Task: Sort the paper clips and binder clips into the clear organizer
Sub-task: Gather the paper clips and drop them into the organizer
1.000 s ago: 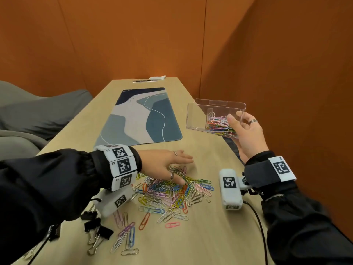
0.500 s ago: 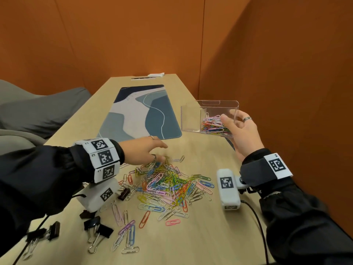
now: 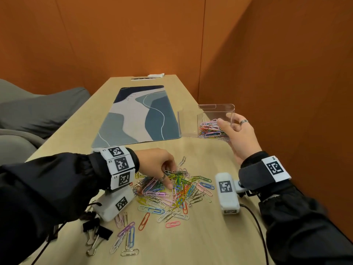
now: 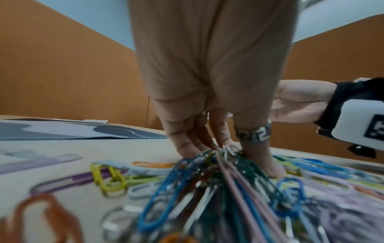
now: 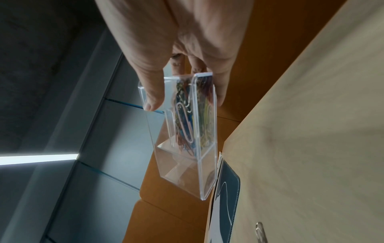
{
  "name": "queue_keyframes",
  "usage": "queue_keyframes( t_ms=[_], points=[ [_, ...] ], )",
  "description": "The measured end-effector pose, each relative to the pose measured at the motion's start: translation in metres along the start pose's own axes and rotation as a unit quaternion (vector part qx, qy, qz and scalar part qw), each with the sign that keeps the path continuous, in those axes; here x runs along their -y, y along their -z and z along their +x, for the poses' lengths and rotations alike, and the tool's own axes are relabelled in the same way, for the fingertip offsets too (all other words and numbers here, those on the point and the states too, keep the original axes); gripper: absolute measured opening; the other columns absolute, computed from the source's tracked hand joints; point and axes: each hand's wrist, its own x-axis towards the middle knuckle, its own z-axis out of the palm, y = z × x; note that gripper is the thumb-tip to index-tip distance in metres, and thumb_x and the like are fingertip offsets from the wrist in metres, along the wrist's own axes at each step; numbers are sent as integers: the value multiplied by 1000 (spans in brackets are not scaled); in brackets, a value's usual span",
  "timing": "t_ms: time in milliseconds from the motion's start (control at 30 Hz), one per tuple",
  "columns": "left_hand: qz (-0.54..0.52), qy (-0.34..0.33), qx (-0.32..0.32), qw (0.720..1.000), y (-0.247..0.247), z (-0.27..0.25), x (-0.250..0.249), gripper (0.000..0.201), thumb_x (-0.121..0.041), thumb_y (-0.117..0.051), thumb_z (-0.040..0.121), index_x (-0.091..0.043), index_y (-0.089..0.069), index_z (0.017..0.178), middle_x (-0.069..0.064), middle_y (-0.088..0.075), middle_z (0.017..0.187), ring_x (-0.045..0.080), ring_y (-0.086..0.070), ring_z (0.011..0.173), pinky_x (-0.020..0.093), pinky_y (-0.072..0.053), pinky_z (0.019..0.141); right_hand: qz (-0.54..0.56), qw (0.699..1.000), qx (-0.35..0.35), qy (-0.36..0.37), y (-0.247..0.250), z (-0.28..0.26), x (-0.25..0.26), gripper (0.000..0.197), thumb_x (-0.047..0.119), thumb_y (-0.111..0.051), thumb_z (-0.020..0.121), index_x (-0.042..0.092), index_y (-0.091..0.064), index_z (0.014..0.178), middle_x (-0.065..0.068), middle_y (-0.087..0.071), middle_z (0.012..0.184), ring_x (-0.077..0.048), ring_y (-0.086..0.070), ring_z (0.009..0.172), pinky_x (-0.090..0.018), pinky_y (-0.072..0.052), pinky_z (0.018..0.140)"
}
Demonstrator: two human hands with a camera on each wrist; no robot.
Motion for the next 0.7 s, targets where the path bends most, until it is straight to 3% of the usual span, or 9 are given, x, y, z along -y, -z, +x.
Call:
queue_keyframes(
  t_ms=[67,133,233,367,467,633,700],
  points=[
    [-9,-10,-14,1000,0,3,2,39,-38,-78,72,-18,-64,103,-14,-54,76,0,-48,66,5,-34,56,-2,1000,3,1,-1,0,-1,39,27,-68,83,25,-47,116,-10,-62,115,-28,-61,108,-48,-46,100],
    [-12,-19,-24,999,1,4,2,33,-34,-77,74,-16,-68,101,-12,-57,76,1,-49,65,6,-36,57,0,1000,8,3,-2,0,-1,36,26,-68,84,26,-47,114,-9,-63,112,-28,-61,107,-47,-47,100],
    [-11,-28,-33,999,3,5,2,30,-32,-76,76,-17,-70,102,-7,-62,83,8,-52,73,13,-39,64,6,1000,13,3,-1,0,-1,35,25,-67,85,25,-47,114,-8,-63,111,-27,-62,106,-46,-47,99],
    [-18,-25,-35,999,5,7,5,24,-28,-74,79,-20,-72,101,-5,-64,82,11,-53,72,22,-43,69,-1,1000,19,0,-2,0,-2,31,29,-69,82,33,-49,106,-11,-62,118,-28,-60,109,-49,-46,100],
    [-18,-11,-44,999,6,10,11,23,-26,-75,79,-17,-72,100,-7,-61,73,13,-53,69,21,-42,64,5,1000,28,4,-4,-1,-3,30,27,-70,82,33,-51,104,-12,-62,119,-28,-62,108,-48,-47,99],
    [-60,-6,-78,995,15,7,19,23,-22,-78,75,-11,-74,95,-7,-62,67,4,-53,55,24,-49,66,31,998,56,-2,-6,-2,-4,28,21,-69,82,33,-51,101,-14,-63,119,-28,-63,105,-42,-51,93],
    [-101,-10,-85,991,24,3,21,19,-17,-77,76,-9,-74,93,-6,-64,63,2,-56,50,16,-49,59,33,997,66,-6,-8,-4,-4,33,27,-73,77,34,-51,101,-13,-63,119,-29,-62,108,-46,-49,97]
  ],
)
